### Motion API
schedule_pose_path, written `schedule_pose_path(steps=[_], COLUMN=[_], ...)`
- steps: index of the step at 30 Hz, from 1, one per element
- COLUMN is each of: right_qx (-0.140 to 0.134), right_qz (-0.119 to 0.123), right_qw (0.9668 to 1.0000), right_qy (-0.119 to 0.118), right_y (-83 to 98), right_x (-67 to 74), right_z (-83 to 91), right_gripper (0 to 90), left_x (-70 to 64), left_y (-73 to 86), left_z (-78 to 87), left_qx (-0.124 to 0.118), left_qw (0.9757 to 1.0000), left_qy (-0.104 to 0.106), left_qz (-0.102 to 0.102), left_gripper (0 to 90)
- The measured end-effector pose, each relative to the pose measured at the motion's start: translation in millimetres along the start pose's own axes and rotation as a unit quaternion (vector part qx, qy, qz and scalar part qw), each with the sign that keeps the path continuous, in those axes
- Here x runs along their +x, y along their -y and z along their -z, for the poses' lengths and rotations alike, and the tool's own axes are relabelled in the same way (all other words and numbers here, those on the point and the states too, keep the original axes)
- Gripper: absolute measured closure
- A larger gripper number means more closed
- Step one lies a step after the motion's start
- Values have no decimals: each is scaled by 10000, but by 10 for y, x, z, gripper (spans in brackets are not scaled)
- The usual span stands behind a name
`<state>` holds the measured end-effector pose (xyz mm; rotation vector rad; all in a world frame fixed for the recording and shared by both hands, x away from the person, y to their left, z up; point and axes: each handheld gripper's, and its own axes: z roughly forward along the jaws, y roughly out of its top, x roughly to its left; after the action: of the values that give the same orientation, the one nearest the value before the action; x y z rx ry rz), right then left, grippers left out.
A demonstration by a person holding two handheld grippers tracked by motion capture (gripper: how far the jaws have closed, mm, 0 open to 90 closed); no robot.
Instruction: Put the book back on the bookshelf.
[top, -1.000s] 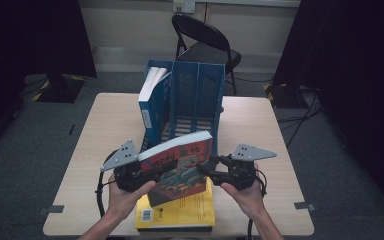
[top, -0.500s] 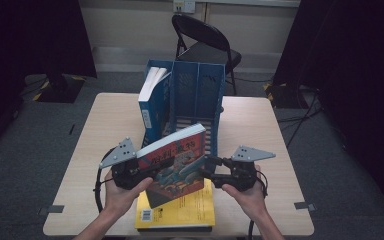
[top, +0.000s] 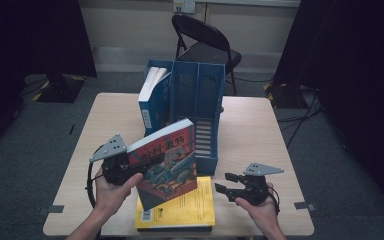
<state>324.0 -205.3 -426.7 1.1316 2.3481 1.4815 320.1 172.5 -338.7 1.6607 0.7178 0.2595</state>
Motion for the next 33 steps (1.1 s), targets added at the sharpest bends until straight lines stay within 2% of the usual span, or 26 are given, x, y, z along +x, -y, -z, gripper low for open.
schedule_pose_path(steps=[4, 14, 17, 21, 22, 23, 25, 28, 30, 33], right_qx=[26, 131, 135, 151, 146, 152, 154, 146, 141, 200], right_qz=[-78, -115, -118, -130, -137, -149, -176, -181, -211, -172], right_qw=[10000, 9998, 9998, 9998, 9998, 9998, 9997, 9997, 9997, 9996], right_qy=[-15, 15, -17, -4, 4, 24, 38, 43, -65, -56], right_y=[38, 73, 75, 78, 79, 80, 82, 83, 81, 79], right_x=[-21, -74, -77, -84, -89, -97, -108, -112, -108, -98], right_z=[-25, -73, -78, -85, -87, -88, -90, -91, -95, -120], right_gripper=[379, 374, 353, 347, 345, 338, 335, 328, 315, 303], left_x=[8, 95, 91, 84, 88, 87, 94, 118, 123, 115], left_y=[-17, -38, -82, -120, -128, -128, -138, -173, -220, -285], left_z=[52, 172, 195, 225, 234, 235, 237, 256, 267, 253], left_qx=[53, -41, 9, -42, 26, 30, 40, -76, -104, -147], left_qw=[10000, 9995, 9992, 9988, 9989, 9989, 9988, 9987, 9988, 9985], left_qy=[-75, -268, -388, -482, -460, -464, -492, -468, -461, -521], left_qz=[-32, 176, 113, 59, -36, -34, 21, 174, 154, 92], left_gripper=[744, 744, 744, 745, 745, 745, 745, 745, 745, 745])
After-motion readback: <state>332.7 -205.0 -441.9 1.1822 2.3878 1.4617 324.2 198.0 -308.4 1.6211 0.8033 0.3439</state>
